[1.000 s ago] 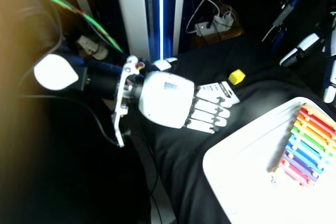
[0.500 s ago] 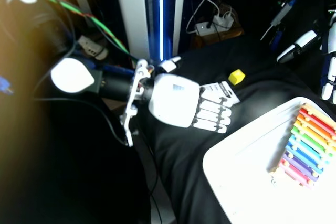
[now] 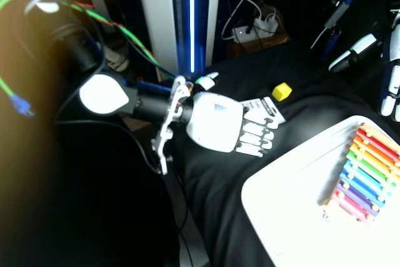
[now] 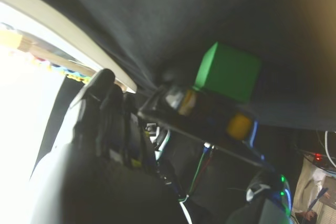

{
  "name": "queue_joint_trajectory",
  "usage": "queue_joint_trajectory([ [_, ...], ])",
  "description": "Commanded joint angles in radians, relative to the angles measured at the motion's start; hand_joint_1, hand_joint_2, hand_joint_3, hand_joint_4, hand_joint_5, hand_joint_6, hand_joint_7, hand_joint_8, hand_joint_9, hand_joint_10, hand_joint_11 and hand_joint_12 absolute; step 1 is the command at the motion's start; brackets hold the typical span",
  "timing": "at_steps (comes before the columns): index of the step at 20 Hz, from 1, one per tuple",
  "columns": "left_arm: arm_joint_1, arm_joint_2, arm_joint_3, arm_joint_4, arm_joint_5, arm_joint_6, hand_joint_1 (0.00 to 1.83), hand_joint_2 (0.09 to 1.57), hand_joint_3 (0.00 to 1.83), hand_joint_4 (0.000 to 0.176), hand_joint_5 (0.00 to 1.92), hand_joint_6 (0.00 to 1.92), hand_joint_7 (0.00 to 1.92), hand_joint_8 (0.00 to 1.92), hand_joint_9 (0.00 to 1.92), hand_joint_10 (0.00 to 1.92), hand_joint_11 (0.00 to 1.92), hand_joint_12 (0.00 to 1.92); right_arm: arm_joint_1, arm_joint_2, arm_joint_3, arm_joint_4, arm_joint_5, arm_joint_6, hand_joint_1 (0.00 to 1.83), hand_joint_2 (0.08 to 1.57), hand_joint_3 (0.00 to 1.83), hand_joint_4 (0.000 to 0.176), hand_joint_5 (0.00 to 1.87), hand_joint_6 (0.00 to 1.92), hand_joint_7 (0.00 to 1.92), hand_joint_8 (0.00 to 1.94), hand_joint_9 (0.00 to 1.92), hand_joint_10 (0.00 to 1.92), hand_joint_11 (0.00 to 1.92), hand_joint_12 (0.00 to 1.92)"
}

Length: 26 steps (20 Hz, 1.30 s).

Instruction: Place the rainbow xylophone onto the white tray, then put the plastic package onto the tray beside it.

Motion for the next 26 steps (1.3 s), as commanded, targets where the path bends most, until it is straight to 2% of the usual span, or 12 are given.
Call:
queue_joint_trajectory([
  [1, -0.007, 0.006, -0.004, -0.035, -0.088, 0.001, 0.85, 0.69, 0.00, 0.094, 0.00, 0.00, 0.00, 0.00, 0.00, 0.00, 0.00, 0.00, 0.015, -0.003, 0.003, 0.049, 0.068, 0.012, 0.58, 0.56, 0.01, 0.000, 0.15, 0.00, 0.22, 0.00, 0.37, 0.02, 0.19, 1.07],
  [5, -0.004, 0.006, -0.007, -0.041, -0.088, 0.005, 0.85, 0.71, 0.01, 0.074, 0.00, 0.00, 0.00, 0.00, 0.00, 0.00, 0.00, 0.00, 0.015, -0.005, 0.003, 0.035, 0.056, 0.022, 0.65, 0.58, 0.00, 0.000, 0.17, 0.00, 0.24, 0.00, 0.40, 0.00, 0.36, 0.64],
  [8, -0.001, 0.006, -0.009, -0.043, -0.088, 0.006, 0.84, 0.72, 0.01, 0.100, 0.00, 0.00, 0.00, 0.00, 0.00, 0.00, 0.00, 0.00, 0.015, -0.010, 0.007, 0.034, 0.042, 0.022, 0.70, 0.61, 0.00, 0.000, 0.17, 0.00, 0.25, 0.00, 0.40, 0.00, 0.51, 0.35],
  [12, 0.003, 0.006, -0.011, -0.044, -0.088, 0.006, 0.77, 0.69, 0.00, 0.052, 0.00, 0.00, 0.00, 0.00, 0.00, 0.00, 0.00, 0.00, 0.015, -0.016, 0.014, 0.032, 0.025, 0.022, 0.75, 0.62, 0.00, 0.000, 0.19, 0.00, 0.28, 0.01, 0.43, 0.01, 0.56, 0.29],
  [13, 0.004, 0.006, -0.011, -0.044, -0.088, 0.006, 0.78, 0.68, 0.00, 0.072, 0.00, 0.00, 0.00, 0.00, 0.00, 0.00, 0.00, 0.00, 0.015, -0.019, 0.018, 0.032, 0.019, 0.022, 0.75, 0.63, 0.00, 0.000, 0.20, 0.01, 0.29, 0.01, 0.42, 0.00, 0.55, 0.27],
  [16, 0.007, 0.006, -0.012, -0.045, -0.088, 0.006, 0.80, 0.67, 0.00, 0.086, 0.00, 0.00, 0.00, 0.00, 0.00, 0.00, 0.00, 0.00, 0.015, -0.025, 0.023, 0.031, 0.008, 0.022, 0.76, 0.64, 0.00, 0.000, 0.21, 0.01, 0.30, 0.01, 0.40, 0.01, 0.53, 0.26],
  [17, 0.008, 0.006, -0.012, -0.045, -0.087, 0.006, 0.80, 0.67, 0.00, 0.103, 0.00, 0.00, 0.00, 0.00, 0.00, 0.00, 0.00, 0.00, 0.015, -0.026, 0.025, 0.030, 0.005, 0.022, 0.77, 0.64, 0.00, 0.000, 0.21, 0.01, 0.31, 0.01, 0.41, 0.01, 0.53, 0.26],
  [19, 0.009, 0.006, -0.014, -0.045, -0.087, 0.007, 0.76, 0.69, 0.00, 0.093, 0.00, 0.00, 0.00, 0.00, 0.00, 0.00, 0.00, 0.00, 0.015, -0.029, 0.029, 0.030, 0.001, 0.022, 0.74, 0.65, 0.01, 0.000, 0.21, 0.01, 0.32, 0.01, 0.43, 0.02, 0.58, 0.28],
  [21, 0.011, 0.006, -0.015, -0.045, -0.087, 0.008, 0.76, 0.70, 0.00, 0.131, 0.00, 0.00, 0.00, 0.00, 0.00, 0.00, 0.00, 0.00, 0.015, -0.032, 0.032, 0.030, -0.002, 0.022, 0.78, 0.66, 0.01, 0.000, 0.21, 0.00, 0.33, 0.01, 0.45, 0.02, 0.56, 0.26],
  [24, 0.013, 0.006, -0.016, -0.045, -0.086, 0.008, 0.74, 0.69, 0.00, 0.126, 0.00, 0.00, 0.00, 0.00, 0.00, 0.00, 0.00, 0.00, 0.015, -0.034, 0.033, 0.031, -0.004, 0.022, 0.83, 0.67, 0.01, 0.000, 0.22, 0.01, 0.35, 0.02, 0.46, 0.02, 0.58, 0.27],
  [25, 0.014, 0.006, -0.017, -0.045, -0.086, 0.009, 0.69, 0.70, 0.00, 0.106, 0.00, 0.00, 0.00, 0.00, 0.00, 0.00, 0.00, 0.00, 0.015, -0.034, 0.033, 0.031, -0.004, 0.022, 0.88, 0.67, 0.00, 0.000, 0.24, 0.01, 0.36, 0.02, 0.46, 0.02, 0.56, 0.26],
  [26, 0.015, 0.006, -0.017, -0.045, -0.086, 0.009, 0.70, 0.70, 0.00, 0.104, 0.00, 0.00, 0.00, 0.00, 0.00, 0.00, 0.00, 0.00, 0.015, -0.034, 0.033, 0.031, -0.004, 0.022, 0.89, 0.67, 0.00, 0.000, 0.25, 0.01, 0.37, 0.02, 0.46, 0.02, 0.54, 0.25],
])
